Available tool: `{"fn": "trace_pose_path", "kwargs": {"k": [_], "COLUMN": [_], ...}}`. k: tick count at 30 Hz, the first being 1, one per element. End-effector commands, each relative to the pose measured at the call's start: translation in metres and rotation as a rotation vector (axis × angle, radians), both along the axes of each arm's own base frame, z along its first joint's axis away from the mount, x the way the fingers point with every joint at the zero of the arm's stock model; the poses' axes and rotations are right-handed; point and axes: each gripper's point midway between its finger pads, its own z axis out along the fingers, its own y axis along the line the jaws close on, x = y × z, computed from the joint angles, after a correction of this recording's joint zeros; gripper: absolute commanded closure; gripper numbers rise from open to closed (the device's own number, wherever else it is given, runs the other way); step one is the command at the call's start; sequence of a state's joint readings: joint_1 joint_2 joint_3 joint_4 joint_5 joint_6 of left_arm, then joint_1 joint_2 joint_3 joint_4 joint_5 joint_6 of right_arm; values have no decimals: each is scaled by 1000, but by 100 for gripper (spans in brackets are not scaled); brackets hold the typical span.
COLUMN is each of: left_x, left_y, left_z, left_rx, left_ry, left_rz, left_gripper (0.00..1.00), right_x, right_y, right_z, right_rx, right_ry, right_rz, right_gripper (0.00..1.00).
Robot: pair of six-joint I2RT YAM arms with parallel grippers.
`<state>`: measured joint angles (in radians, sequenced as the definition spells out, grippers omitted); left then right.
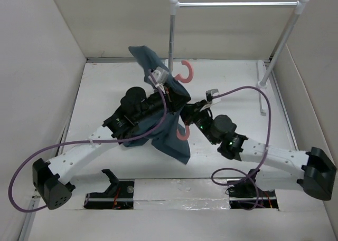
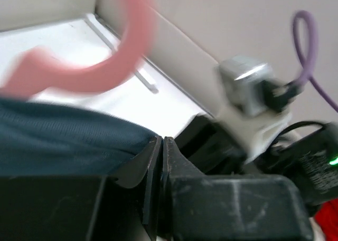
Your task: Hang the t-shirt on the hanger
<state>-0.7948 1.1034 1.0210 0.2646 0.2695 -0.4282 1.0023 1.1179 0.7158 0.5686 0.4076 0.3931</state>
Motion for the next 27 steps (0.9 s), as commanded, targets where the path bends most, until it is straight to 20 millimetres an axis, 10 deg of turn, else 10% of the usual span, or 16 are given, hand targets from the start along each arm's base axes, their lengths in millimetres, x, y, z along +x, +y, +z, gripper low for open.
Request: {"fn": "trace_pose_path", "kwargs": {"k": [1,5,13,21,27], "left_x": [-40,-59,-68,-54,-63], "left_y": [-29,-38,10,29,-1], "left_z": [41,47,68,8,-9], "left_rx": [-3,32,-85,67,110], "left_ry": [-129,-149,-133,7,36], "left_rz": [-90,-37,83,207,93], "left_gripper": [100,100,100,100,100], "right_x": [0,-2,-7,-16,-15], "right_y": [-3,-16,-46,-81,-86], "right_z": [50,67,93,121,135], "right_rx": [232,277,283,354,366], "right_ry": [-176,-248,-297,-372,-417], "right_rz": [-35,-75,-115,-167,-204], "right_gripper": [100,100,100,100,100]}}
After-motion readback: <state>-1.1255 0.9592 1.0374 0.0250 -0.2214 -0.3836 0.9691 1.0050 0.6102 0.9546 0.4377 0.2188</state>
